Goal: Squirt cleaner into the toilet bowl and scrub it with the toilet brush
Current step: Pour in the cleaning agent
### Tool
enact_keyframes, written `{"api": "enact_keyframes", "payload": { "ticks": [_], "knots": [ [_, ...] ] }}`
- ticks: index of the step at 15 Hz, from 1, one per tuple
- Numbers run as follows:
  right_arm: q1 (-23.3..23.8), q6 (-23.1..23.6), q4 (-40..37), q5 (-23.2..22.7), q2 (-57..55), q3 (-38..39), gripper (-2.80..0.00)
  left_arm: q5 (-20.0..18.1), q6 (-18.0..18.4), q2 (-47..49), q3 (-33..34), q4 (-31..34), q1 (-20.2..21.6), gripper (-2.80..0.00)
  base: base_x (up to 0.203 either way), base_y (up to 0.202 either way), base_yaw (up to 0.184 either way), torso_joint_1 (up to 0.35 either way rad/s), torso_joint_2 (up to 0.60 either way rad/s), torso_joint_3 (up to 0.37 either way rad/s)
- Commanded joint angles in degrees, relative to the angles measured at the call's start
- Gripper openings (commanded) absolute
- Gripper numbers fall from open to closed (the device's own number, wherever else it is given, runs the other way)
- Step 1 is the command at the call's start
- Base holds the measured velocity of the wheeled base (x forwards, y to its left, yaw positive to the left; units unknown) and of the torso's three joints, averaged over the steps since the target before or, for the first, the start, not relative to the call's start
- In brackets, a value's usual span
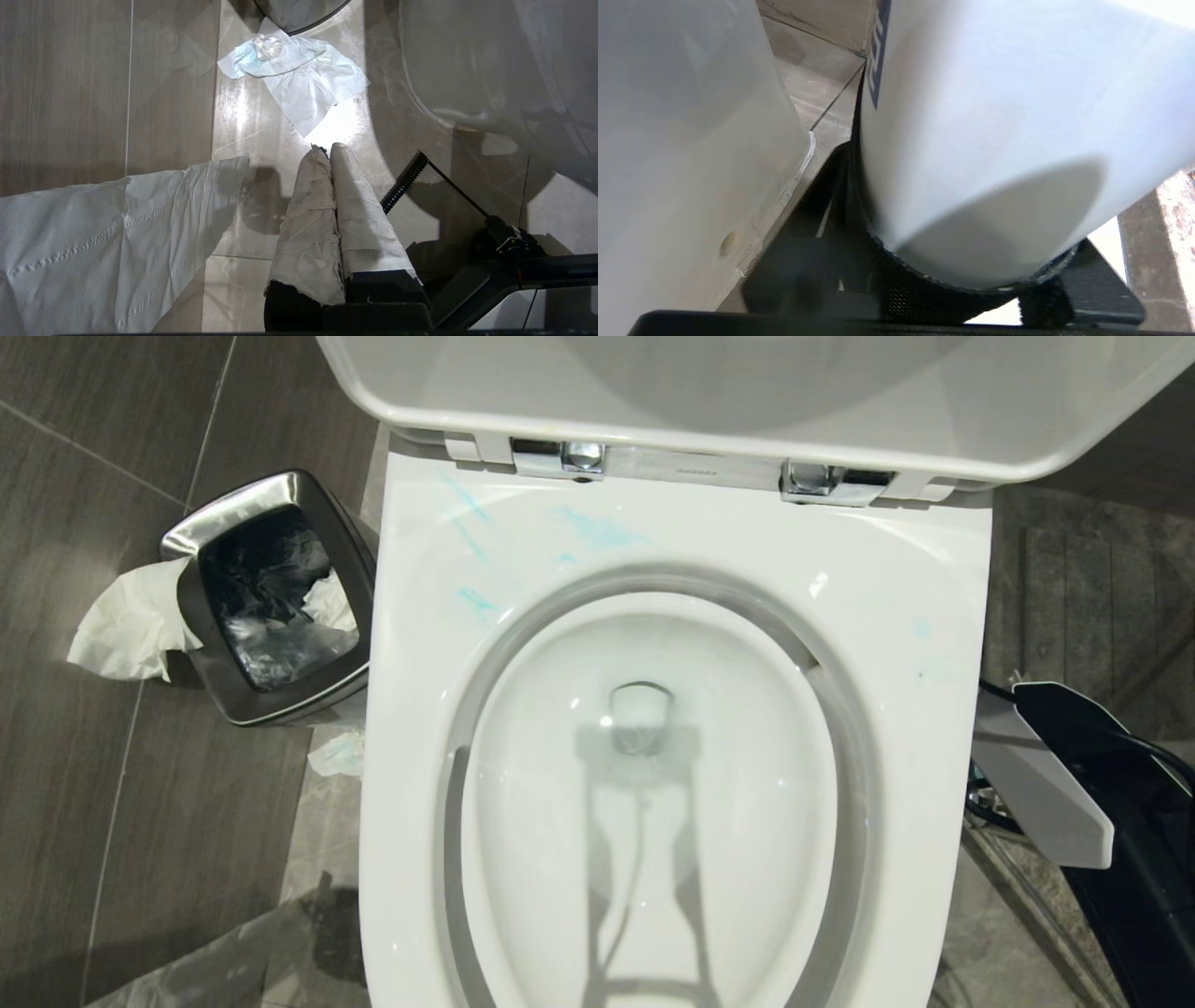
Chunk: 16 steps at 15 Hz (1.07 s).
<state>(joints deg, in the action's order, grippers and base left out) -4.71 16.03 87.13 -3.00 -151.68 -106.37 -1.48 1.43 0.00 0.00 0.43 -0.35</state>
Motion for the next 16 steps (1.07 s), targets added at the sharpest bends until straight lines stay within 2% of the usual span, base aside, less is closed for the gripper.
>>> {"api": "enact_keyframes", "payload": {
  "ticks": [1, 9, 16],
  "knots": [
    [0.05, 0.23, 0.54, 0.1, 0.15, 0.02, -2.8, -0.02, -0.02, 0.09, 0.09, 0.01, 0.0, -2.8, 0.0, 0.0, 0.0, 0.0, 0.0, 0.0],
    [1.69, 0.15, 0.54, 0.72, 5.47, 1.46, -2.8, -0.02, -0.02, 0.09, 0.09, 0.01, 0.0, -2.8, 0.0, 0.0, 0.0, 0.001, 0.0, 0.0],
    [3.35, -0.42, 0.54, 1.06, 17.48, 16.64, -2.8, -0.02, -0.02, 0.09, 0.09, 0.01, 0.0, -2.8, 0.0, 0.0, 0.0, 0.0, 0.0, 0.0]
  ]
}}
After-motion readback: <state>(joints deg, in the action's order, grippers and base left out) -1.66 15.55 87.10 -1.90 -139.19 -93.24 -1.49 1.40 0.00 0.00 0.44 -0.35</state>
